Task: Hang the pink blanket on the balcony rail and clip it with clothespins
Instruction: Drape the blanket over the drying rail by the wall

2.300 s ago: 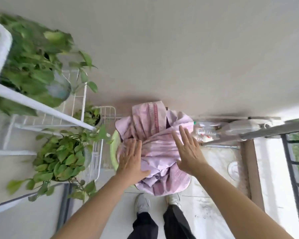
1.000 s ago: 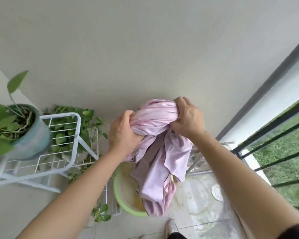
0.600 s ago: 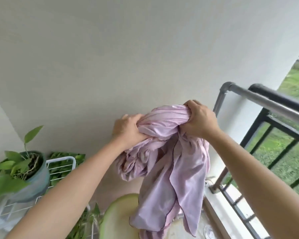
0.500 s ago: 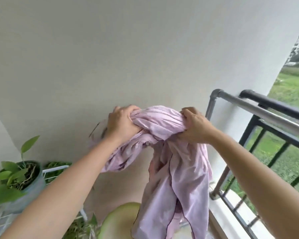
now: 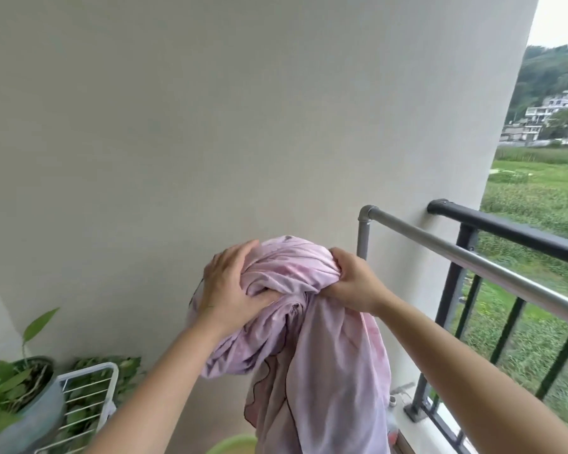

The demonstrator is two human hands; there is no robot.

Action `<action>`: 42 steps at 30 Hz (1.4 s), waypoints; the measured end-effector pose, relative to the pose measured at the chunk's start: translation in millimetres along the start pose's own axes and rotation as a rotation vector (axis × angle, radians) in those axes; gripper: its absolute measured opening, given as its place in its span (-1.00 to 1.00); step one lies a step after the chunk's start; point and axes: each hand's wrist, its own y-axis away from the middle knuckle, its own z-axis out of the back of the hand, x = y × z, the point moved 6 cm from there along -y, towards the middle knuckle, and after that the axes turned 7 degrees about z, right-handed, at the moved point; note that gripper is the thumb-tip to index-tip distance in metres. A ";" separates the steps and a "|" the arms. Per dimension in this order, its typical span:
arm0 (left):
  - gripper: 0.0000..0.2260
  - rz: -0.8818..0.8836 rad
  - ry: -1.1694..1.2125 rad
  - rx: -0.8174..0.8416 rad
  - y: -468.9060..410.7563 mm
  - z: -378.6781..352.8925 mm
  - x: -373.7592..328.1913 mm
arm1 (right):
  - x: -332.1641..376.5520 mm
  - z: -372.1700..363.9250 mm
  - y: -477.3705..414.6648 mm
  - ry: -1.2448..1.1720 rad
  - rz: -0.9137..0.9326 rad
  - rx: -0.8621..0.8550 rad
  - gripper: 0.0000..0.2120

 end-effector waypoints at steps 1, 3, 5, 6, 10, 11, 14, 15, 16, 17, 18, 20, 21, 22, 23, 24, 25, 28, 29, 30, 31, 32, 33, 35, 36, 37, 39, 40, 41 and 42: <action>-0.14 0.156 0.093 0.008 16.7 -7.8 17.0 | -5.4 -0.1 2.5 -0.020 -0.013 -0.023 -0.75; 0.01 0.624 0.367 -0.044 58.0 -31.5 59.0 | -16.0 4.3 7.6 -0.068 -0.052 -0.081 -0.67; 0.10 1.106 0.762 -0.079 102.6 -68.9 94.1 | -31.5 10.8 11.8 -0.133 -0.092 -0.131 -0.62; 0.08 1.265 0.921 -0.047 120.7 -91.1 102.4 | -36.6 13.8 13.8 -0.168 -0.110 -0.150 -0.60; -0.20 1.346 1.103 0.206 146.3 -134.5 71.0 | -54.6 19.1 17.9 -0.421 -0.138 -0.159 -0.44; -0.36 1.290 1.244 0.288 138.7 -138.7 52.8 | -59.0 19.8 18.6 -0.485 -0.146 -0.139 -0.43; -0.59 1.044 1.487 0.357 98.6 -134.7 30.6 | -67.1 24.5 23.0 -0.553 -0.152 0.024 -0.40; -0.61 1.015 1.479 0.317 83.5 -129.9 34.7 | -69.9 26.5 25.1 -0.521 -0.159 0.103 -0.35; -0.60 1.010 1.451 0.267 67.8 -122.7 43.7 | -72.7 28.2 27.8 -0.451 -0.173 0.193 -0.30; -0.57 0.998 1.443 0.215 52.1 -116.6 53.0 | -78.1 28.8 31.5 -0.336 -0.215 0.287 -0.22; -0.52 0.975 1.411 0.135 33.9 -103.8 56.7 | -83.6 28.1 36.2 -0.211 -0.275 0.384 -0.09; -0.51 0.865 1.297 0.021 -2.7 -76.1 49.3 | -90.8 22.5 45.4 -0.063 -0.370 0.526 0.24; -0.55 0.811 1.222 -0.021 -17.2 -65.4 37.0 | -89.0 19.0 47.4 -0.082 -0.392 0.548 0.34; -0.59 0.736 1.139 -0.038 -28.8 -56.1 18.6 | -85.4 14.3 45.3 -0.152 -0.396 0.523 0.38; -0.61 0.624 1.063 -0.033 -36.8 -47.6 -5.1 | -79.8 10.9 41.7 -0.233 -0.384 0.473 0.41; -0.61 0.484 0.988 -0.003 -42.6 -43.4 -28.5 | -72.4 8.9 36.6 -0.310 -0.345 0.408 0.40; -0.61 0.347 0.920 0.037 -45.6 -43.3 -49.7 | -63.6 5.7 31.6 -0.371 -0.291 0.368 0.35; -0.68 0.197 0.800 0.108 -55.8 -47.9 -81.8 | -41.3 -6.8 25.3 -0.466 -0.169 0.289 -0.14; -0.75 0.183 0.764 0.098 -60.5 -45.3 -86.0 | -42.6 -6.3 23.0 -0.452 -0.184 0.211 -0.25; -0.82 0.152 0.697 0.058 -66.4 -39.5 -87.4 | -50.7 -2.0 18.4 -0.386 -0.225 0.118 -0.32; -0.85 0.097 0.575 -0.006 -72.5 -30.3 -87.4 | -57.9 7.6 13.8 -0.257 -0.259 0.032 -0.40; -0.86 0.033 0.414 -0.075 -78.4 -19.7 -84.7 | -65.8 20.5 7.7 -0.076 -0.282 -0.027 -0.49; -0.84 -0.033 0.215 -0.136 -83.1 -8.9 -81.7 | -67.3 34.5 1.1 0.117 -0.283 -0.070 -0.56; -0.67 -0.130 -0.137 -0.186 -90.3 5.2 -72.7 | -61.8 63.1 -14.1 0.368 -0.237 -0.192 -0.64; -0.55 -0.150 -0.241 -0.178 -93.0 8.5 -67.0 | -56.3 73.2 -22.3 0.410 -0.195 -0.247 -0.68; -0.44 -0.130 -0.305 -0.162 -95.8 11.1 -60.8 | -49.4 78.5 -30.3 0.451 -0.153 -0.270 -0.72; -0.35 0.001 -0.324 -0.128 -101.2 13.7 -41.2 | -34.3 73.8 -47.8 0.614 -0.100 -0.208 -0.77; -0.39 0.079 -0.313 -0.103 -102.4 14.8 -29.1 | -29.3 67.8 -55.3 0.703 -0.102 -0.150 -0.78; -0.47 0.133 -0.309 -0.082 -101.9 16.3 -17.8 | -23.1 61.3 -61.8 0.787 -0.107 -0.093 -0.78; -0.56 0.162 -0.303 -0.076 -101.0 18.2 -8.1 | -18.8 55.2 -68.5 0.873 -0.106 -0.037 -0.78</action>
